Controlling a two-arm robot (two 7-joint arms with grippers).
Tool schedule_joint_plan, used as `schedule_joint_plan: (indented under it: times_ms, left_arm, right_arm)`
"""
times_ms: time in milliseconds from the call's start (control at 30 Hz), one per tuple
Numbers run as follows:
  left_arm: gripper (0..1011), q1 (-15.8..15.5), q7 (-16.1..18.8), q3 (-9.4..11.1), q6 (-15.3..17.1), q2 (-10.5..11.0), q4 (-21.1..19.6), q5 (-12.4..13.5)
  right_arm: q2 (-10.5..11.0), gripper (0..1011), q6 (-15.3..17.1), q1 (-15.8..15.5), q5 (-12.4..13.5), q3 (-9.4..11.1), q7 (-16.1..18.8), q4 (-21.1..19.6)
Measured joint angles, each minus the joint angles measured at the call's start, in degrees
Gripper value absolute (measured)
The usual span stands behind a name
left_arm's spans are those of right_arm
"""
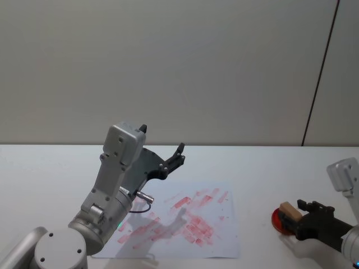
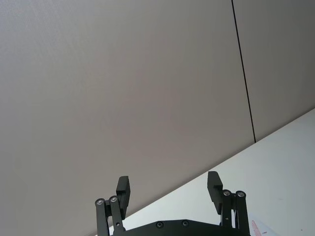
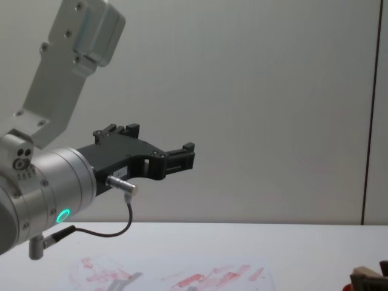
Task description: Use the one hand to pick up the stamp and affix it onto the A4 paper.
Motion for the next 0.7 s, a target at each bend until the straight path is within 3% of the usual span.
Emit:
schedule_joint_plan:
  times_ms: [400, 700]
  left_arm:
    - [1003, 0.0, 0.0, 0.0, 0.0, 0.0, 0.0, 0.0]
    - [1003, 0.0, 0.0, 0.0, 0.0, 0.0, 0.0, 0.0]
  right_arm:
    - [0.0, 950, 0.1, 0.1, -0.1, -0.1, 0.1, 0.2]
    - [0.0, 1001, 0.1, 0.1, -0.2, -0.1, 0.1, 0.3]
